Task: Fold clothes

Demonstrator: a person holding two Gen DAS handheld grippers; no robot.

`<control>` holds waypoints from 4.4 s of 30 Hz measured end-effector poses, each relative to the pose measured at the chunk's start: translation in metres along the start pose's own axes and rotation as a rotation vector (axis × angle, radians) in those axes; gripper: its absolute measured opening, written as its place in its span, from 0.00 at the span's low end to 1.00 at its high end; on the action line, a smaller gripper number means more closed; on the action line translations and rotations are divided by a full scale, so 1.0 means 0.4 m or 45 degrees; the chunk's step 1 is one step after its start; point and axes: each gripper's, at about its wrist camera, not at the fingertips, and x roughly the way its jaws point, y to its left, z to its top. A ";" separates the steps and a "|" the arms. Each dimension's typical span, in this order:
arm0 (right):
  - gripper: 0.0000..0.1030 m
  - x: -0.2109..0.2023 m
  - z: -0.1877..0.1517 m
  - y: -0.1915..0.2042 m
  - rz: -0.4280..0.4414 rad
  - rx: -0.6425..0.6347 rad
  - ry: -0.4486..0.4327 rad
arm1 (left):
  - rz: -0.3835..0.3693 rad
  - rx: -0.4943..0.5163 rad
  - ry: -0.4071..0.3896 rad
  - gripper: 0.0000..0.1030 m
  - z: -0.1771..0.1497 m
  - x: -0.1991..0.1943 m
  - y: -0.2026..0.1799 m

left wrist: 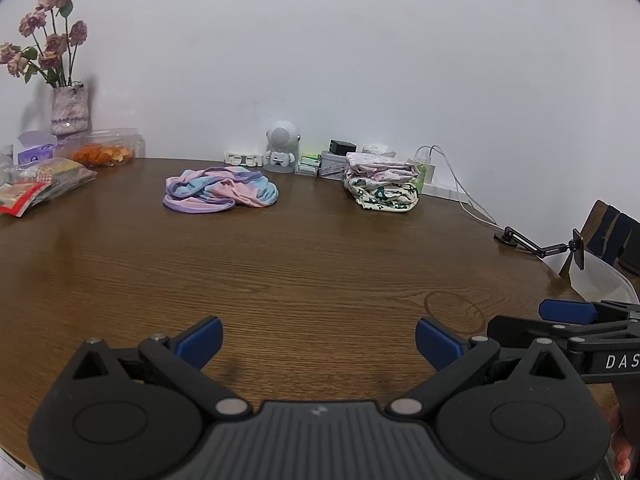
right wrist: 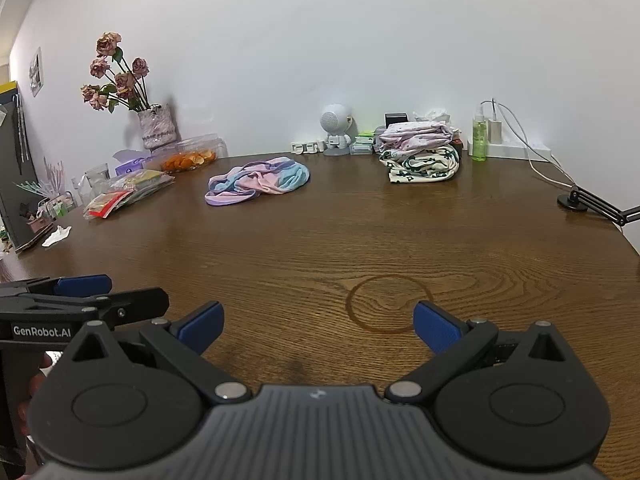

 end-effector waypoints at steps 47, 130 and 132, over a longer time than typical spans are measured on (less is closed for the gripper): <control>1.00 0.687 0.487 0.156 0.175 -0.169 0.173 | 0.247 -0.101 0.133 1.00 0.442 0.535 0.427; 0.46 0.166 0.008 -0.007 0.006 -0.655 0.290 | -0.107 0.217 0.326 0.40 -0.010 0.085 0.059; 0.45 0.174 0.010 -0.008 0.005 -0.657 0.271 | -0.111 0.234 0.321 0.37 -0.012 0.084 0.050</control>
